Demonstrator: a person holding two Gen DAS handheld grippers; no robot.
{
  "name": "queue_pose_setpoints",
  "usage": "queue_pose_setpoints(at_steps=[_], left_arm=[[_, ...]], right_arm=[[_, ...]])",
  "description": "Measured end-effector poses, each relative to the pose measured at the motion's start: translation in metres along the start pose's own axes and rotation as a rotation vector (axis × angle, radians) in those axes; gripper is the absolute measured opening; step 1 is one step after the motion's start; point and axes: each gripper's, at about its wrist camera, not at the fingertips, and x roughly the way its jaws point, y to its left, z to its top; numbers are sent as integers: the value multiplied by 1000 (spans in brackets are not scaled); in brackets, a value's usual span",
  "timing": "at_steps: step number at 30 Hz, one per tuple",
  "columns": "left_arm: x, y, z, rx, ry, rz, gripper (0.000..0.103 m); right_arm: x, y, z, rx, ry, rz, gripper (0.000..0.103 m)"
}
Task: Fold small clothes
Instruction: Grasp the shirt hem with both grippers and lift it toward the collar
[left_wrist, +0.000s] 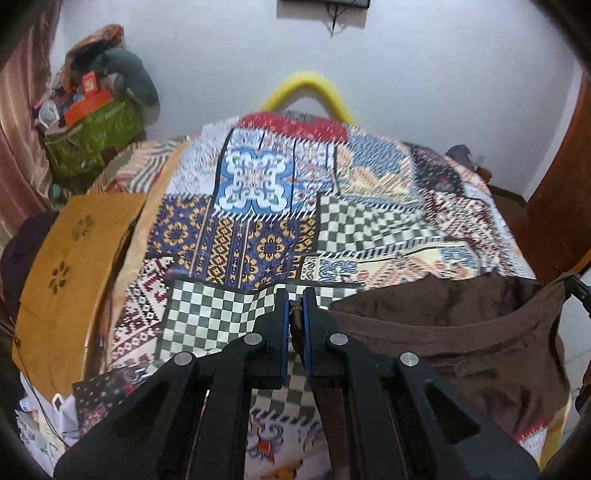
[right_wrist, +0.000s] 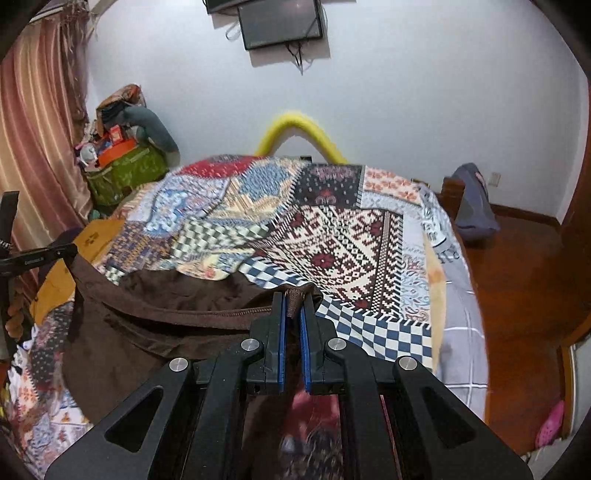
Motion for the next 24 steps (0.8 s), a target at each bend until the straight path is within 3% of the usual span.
queue_pose_setpoints(at_steps=[6, 9, 11, 13, 18, 24], left_arm=[[38, 0, 5, -9, 50, 10, 7], [38, -2, 6, 0, 29, 40, 8], [30, -6, 6, 21, 11, 42, 17], [21, -10, 3, 36, -6, 36, 34], [5, -32, -16, 156, 1, 24, 44], [10, -61, -51, 307, 50, 31, 55]], right_arm=[[36, -10, -1, 9, 49, -8, 7], [36, -13, 2, 26, 42, -9, 7], [34, -15, 4, 38, 36, -3, 12], [27, -16, 6, 44, 24, -8, 22], [1, -4, 4, 15, -10, 14, 35], [-5, 22, -8, -88, 27, 43, 35]])
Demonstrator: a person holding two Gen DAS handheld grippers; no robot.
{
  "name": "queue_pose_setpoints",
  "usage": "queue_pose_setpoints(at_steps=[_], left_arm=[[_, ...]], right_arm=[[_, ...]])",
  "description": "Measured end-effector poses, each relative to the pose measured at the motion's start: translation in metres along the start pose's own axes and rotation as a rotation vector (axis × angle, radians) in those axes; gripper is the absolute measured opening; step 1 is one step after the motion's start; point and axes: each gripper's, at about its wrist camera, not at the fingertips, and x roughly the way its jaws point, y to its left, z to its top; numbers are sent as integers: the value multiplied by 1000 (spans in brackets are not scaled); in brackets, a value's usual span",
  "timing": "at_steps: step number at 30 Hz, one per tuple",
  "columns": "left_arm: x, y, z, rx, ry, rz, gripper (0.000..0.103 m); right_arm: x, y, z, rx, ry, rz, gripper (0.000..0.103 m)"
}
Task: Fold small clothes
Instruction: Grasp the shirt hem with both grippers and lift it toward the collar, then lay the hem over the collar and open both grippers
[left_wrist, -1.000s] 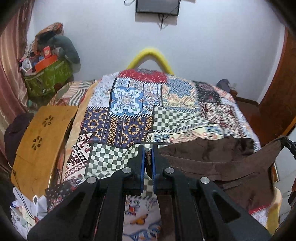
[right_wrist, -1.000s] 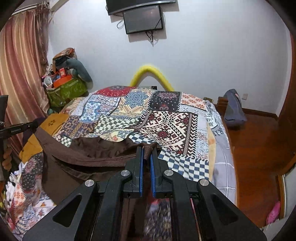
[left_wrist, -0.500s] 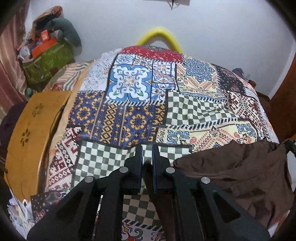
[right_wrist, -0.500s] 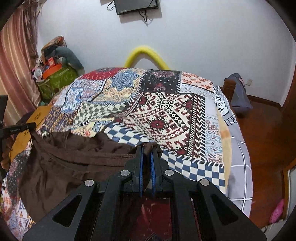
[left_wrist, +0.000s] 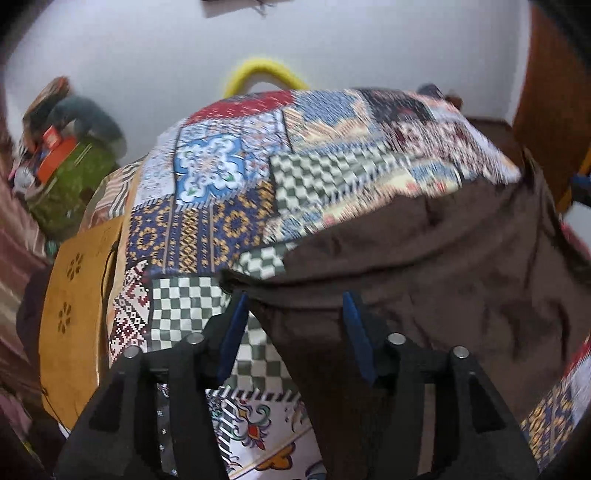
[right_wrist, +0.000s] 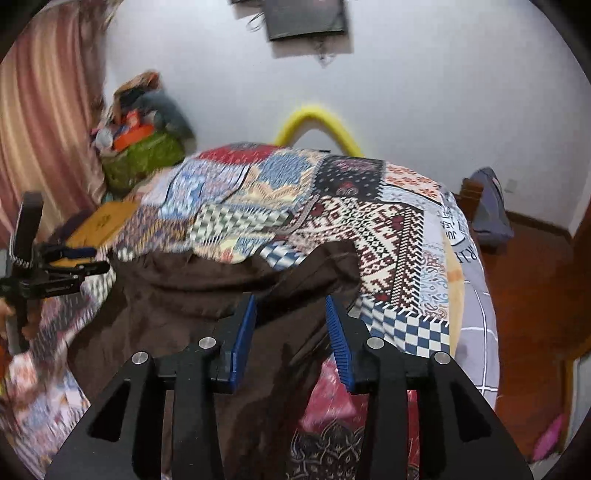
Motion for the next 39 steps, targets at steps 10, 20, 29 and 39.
queue_pose_setpoints(at_steps=[10, 20, 29, 39], left_arm=[[49, -8, 8, 72, 22, 132, 60], [32, 39, 56, -112, -61, 162, 60], [-3, 30, -11, -50, 36, 56, 70], [-23, 7, -92, -82, 128, -83, 75]], right_arm=[[64, 6, -10, -42, 166, 3, 35], [56, -12, 5, 45, 73, -53, 35], [11, -12, -21, 109, 50, -40, 49], [-32, 13, -82, 128, 85, -12, 64]])
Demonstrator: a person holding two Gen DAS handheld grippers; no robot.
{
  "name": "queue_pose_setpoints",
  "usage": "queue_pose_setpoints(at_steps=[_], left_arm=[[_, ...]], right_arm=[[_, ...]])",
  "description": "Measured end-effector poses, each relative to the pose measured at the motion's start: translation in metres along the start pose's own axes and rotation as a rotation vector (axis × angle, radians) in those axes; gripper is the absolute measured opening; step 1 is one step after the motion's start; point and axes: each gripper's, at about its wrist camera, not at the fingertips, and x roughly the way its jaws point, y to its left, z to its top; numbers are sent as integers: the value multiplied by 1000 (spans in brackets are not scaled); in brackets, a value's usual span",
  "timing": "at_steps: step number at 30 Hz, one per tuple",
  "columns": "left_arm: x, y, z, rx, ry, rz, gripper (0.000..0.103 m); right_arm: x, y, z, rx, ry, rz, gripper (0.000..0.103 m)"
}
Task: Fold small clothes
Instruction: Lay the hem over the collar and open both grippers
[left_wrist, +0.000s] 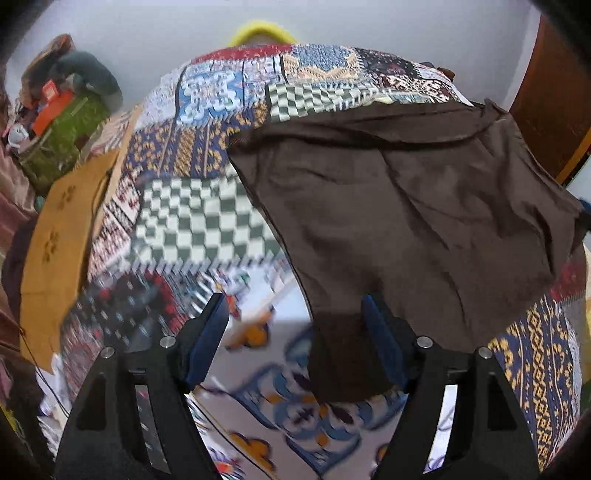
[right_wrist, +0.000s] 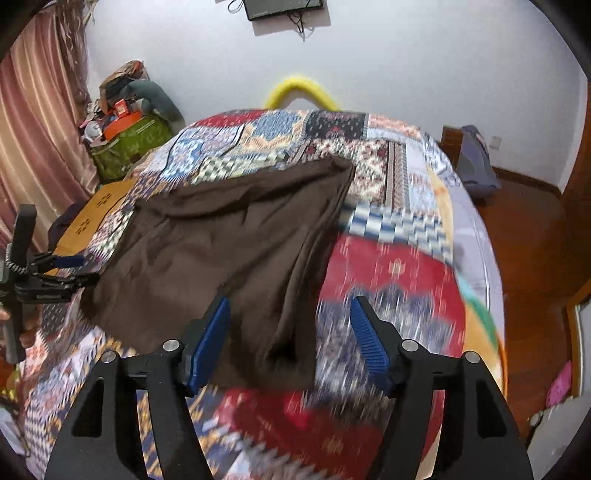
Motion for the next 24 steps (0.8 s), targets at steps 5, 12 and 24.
queue_pose_setpoints(at_steps=[5, 12, 24], left_arm=[[15, -6, -7, -55, 44, -123, 47], [1, -41, -20, 30, 25, -133, 10], [-70, -93, -85, 92, 76, -285, 10]], right_arm=[[-4, 1, -26, 42, 46, 18, 64], [-16, 4, -45, 66, 70, 16, 64], [-45, 28, -69, 31, 48, 44, 64]])
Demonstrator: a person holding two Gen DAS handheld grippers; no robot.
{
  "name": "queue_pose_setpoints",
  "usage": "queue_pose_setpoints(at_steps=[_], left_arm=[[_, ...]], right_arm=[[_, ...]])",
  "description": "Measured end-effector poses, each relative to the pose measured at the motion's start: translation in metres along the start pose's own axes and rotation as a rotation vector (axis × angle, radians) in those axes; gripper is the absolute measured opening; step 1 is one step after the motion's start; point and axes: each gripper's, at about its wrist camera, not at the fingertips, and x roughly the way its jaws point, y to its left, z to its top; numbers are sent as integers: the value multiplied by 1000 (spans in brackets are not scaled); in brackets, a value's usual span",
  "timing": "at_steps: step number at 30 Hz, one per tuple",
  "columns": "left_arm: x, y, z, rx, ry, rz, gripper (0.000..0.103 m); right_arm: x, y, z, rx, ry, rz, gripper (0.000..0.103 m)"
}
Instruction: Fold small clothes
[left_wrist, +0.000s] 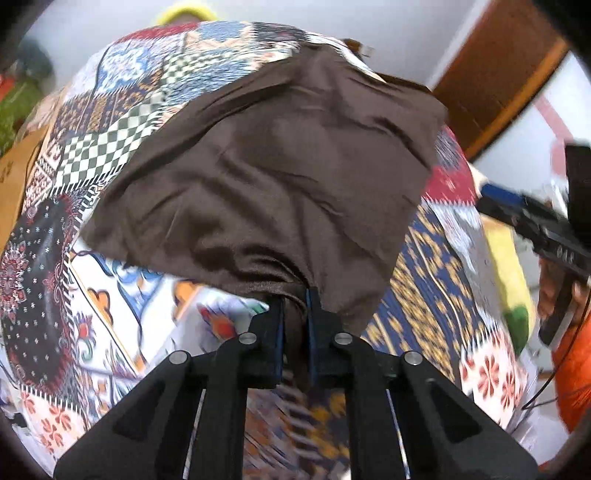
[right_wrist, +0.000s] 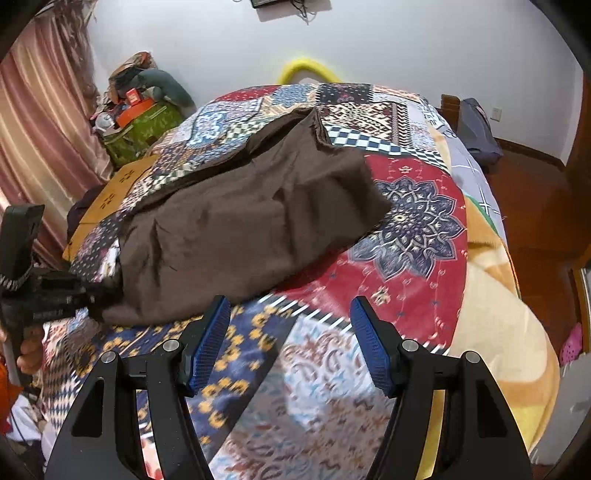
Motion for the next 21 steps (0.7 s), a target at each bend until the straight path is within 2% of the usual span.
queue_pose_setpoints(at_steps=[2, 7, 10, 14, 16, 21], left_arm=[[-10, -12, -9, 38, -29, 70, 17], [-42, 2, -14, 16, -125, 160, 51], [-59, 25, -8, -31, -181, 224, 57], [-59, 70, 13, -82, -205, 288, 67], [-48, 90, 24, -102, -184, 295, 68], [5, 130, 50, -180, -81, 234, 68]], right_arm=[[-3, 6, -2, -14, -8, 5, 64], [-3, 17, -6, -56, -7, 3, 64], [4, 17, -6, -59, 0, -2, 64], [19, 9, -1, -24, 10, -2, 64], [24, 8, -1, -10, 14, -4, 64], [45, 2, 11, -21, 17, -22, 64]])
